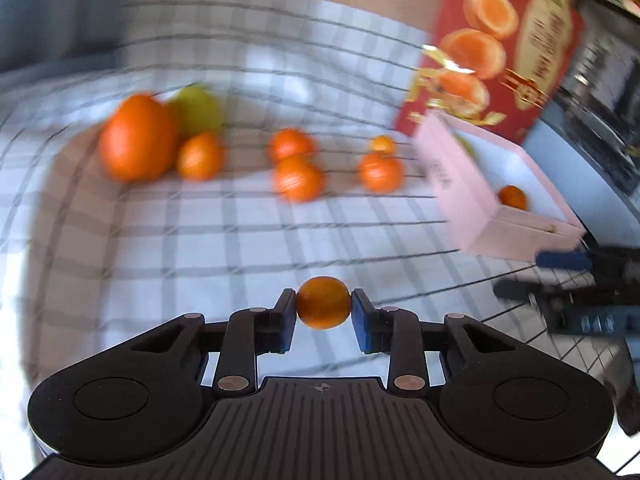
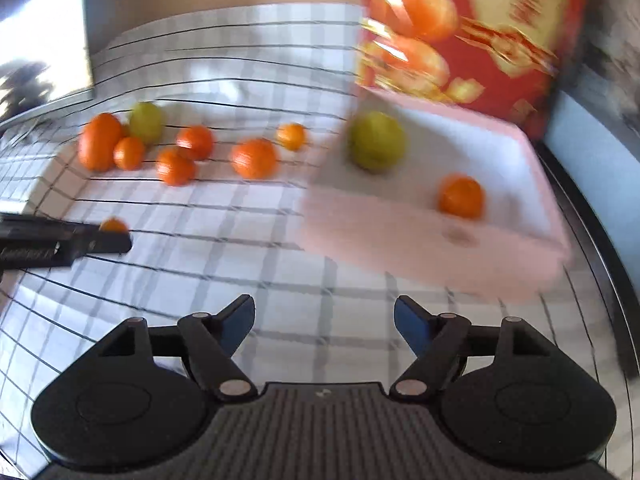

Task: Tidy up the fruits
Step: 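Grasp a tangerine from the cloth with the left gripper, then grasp another tangerine with the right gripper, then carry both held tangerines toward the pink box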

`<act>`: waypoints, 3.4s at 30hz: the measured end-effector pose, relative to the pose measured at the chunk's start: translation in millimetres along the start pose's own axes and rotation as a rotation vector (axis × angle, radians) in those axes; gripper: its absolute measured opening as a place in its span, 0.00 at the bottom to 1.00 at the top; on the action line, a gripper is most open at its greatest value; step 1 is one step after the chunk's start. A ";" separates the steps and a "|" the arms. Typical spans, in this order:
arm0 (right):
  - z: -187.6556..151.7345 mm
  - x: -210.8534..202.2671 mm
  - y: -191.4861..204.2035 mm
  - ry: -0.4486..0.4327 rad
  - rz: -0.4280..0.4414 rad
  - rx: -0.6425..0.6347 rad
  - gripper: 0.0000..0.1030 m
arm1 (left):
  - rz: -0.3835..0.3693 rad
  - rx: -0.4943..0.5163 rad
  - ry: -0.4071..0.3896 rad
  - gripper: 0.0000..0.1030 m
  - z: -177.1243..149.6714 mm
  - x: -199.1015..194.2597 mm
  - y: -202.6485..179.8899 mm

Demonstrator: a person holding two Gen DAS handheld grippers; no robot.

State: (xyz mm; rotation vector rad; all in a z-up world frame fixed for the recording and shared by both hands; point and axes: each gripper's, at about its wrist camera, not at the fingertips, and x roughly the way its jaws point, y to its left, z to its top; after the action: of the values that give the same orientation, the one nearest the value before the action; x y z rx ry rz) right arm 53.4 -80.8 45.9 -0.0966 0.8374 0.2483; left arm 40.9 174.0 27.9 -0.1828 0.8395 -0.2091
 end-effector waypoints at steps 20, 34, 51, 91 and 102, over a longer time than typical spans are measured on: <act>119.0 150.3 143.0 0.115 0.137 -0.034 0.73 | 0.074 -0.240 -0.021 0.33 -44.4 -69.0 65.7; 99.9 99.7 128.7 0.055 0.131 -0.149 0.42 | -0.031 -0.131 0.038 0.33 -32.0 -35.0 34.3; -33.3 -7.8 -5.8 0.086 -0.062 0.096 0.42 | -0.163 0.118 0.117 0.33 -22.7 23.9 -55.4; -79.7 -25.5 -40.6 0.071 -0.209 0.171 0.90 | -0.088 0.277 0.149 0.35 -23.5 36.6 -96.6; -64.4 -21.1 -23.7 0.047 -0.099 0.158 0.71 | -0.126 0.261 0.146 0.35 -23.2 35.7 -91.8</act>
State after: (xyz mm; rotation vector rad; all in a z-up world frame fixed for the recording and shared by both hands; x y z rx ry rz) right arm -0.6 -119.2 18.4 0.0047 0.8935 0.0867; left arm 36.4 74.6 9.3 0.0246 0.9372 -0.4519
